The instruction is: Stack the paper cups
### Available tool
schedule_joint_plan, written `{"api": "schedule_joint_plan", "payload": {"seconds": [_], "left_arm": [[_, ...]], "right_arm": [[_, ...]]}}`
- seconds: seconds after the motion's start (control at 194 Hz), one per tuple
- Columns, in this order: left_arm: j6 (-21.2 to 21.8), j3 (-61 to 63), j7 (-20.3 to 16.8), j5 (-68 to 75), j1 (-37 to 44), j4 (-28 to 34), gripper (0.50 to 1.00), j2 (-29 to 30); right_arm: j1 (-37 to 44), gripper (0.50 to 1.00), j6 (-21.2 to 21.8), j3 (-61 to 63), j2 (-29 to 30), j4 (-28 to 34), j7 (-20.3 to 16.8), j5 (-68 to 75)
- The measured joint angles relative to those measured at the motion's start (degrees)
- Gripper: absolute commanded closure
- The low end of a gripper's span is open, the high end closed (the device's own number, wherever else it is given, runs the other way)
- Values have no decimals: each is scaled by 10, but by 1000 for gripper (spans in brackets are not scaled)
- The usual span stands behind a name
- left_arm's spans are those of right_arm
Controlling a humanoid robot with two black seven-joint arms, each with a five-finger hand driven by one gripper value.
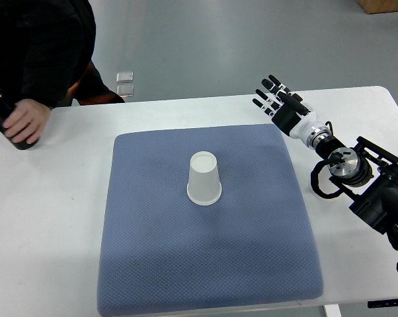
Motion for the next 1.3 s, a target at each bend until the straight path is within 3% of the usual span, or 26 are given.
{"api": "schedule_joint_plan", "payload": {"seconds": [0.491, 0.687, 1.059, 1.302], "left_arm": [[0, -1, 0, 0, 0, 0, 500, 0], [0, -1, -1, 0, 0, 0, 500, 0], [0, 0, 0, 0, 0, -6, 500, 0], [0, 1, 0, 1, 0, -6, 500, 0]], "right_arm": [[7, 572, 1, -21, -1, 0, 0, -1], [39, 572, 35, -55, -26, 2, 0, -17], [232, 572, 127, -391, -162, 7, -2, -45], [403, 572, 186, -639, -187, 44, -5, -143]]}}
